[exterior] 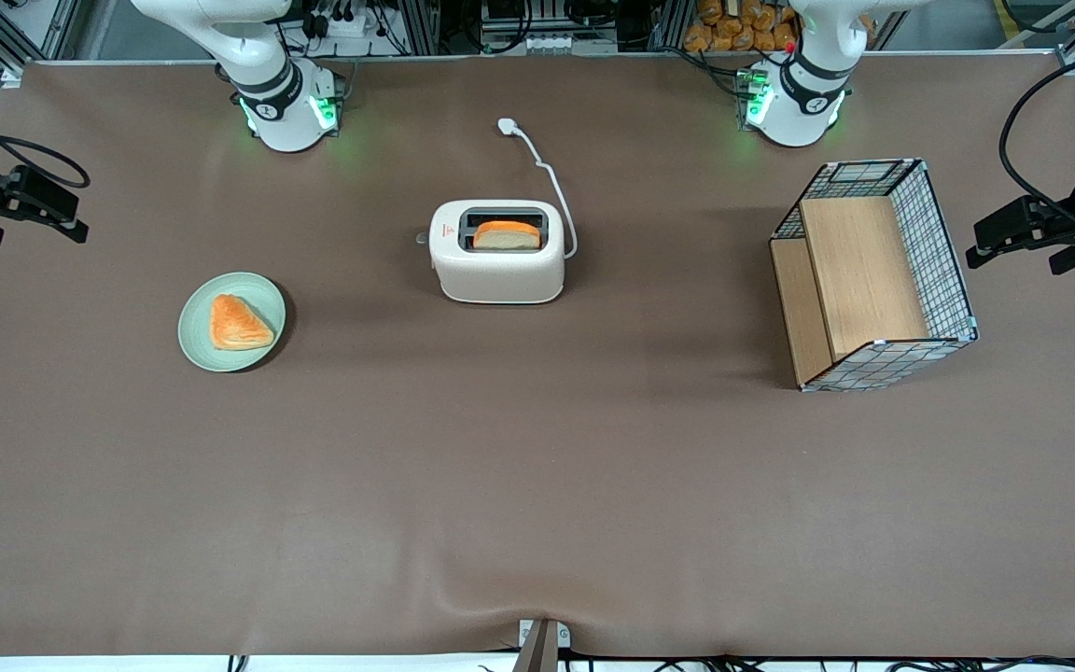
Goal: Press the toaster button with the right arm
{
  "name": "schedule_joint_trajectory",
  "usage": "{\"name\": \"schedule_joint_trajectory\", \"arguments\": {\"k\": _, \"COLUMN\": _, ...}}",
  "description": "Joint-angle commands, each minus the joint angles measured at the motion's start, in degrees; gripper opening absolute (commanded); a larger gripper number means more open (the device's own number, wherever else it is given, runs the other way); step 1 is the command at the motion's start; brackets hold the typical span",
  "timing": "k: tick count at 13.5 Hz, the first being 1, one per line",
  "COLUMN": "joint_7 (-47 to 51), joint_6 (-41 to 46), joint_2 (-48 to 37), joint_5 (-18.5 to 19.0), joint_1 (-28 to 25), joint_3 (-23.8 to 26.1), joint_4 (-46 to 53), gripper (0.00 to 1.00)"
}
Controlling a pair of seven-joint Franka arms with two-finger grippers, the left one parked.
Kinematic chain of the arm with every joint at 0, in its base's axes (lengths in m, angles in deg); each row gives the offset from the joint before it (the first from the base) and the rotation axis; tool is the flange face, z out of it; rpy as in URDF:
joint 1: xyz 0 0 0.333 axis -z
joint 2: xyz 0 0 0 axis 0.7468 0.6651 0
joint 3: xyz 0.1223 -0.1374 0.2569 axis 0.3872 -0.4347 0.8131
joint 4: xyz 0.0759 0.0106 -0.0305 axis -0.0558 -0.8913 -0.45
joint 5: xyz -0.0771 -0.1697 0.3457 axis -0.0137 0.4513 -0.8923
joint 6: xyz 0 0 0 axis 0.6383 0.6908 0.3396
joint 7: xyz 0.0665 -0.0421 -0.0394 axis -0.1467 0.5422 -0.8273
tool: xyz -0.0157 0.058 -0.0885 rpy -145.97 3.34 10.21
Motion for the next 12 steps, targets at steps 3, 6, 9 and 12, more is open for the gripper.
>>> {"name": "schedule_joint_trajectory", "arguments": {"k": 3, "joint_7": -0.58, "joint_6": 0.49, "joint_2": 1.34, "joint_5": 0.85, "joint_1": 0.32, "joint_3": 0.48, "joint_4": 2.43, "gripper": 1.0}}
{"name": "schedule_joint_trajectory", "arguments": {"k": 6, "joint_7": -0.75, "joint_6": -0.73, "joint_2": 2.13, "joint_5": 0.85, "joint_1": 0.22, "joint_3": 0.48, "joint_4": 2.52, "gripper": 1.0}}
{"name": "schedule_joint_trajectory", "arguments": {"k": 9, "joint_7": -0.67, "joint_6": -1.18, "joint_2": 2.13, "joint_5": 1.03, "joint_1": 0.14, "joint_3": 0.57, "joint_4": 2.52, "gripper": 1.0}}
{"name": "schedule_joint_trajectory", "arguments": {"k": 12, "joint_7": -0.14, "joint_6": -1.62, "joint_2": 2.22, "joint_5": 1.2, "joint_1": 0.05, "joint_3": 0.57, "joint_4": 2.52, "gripper": 1.0}}
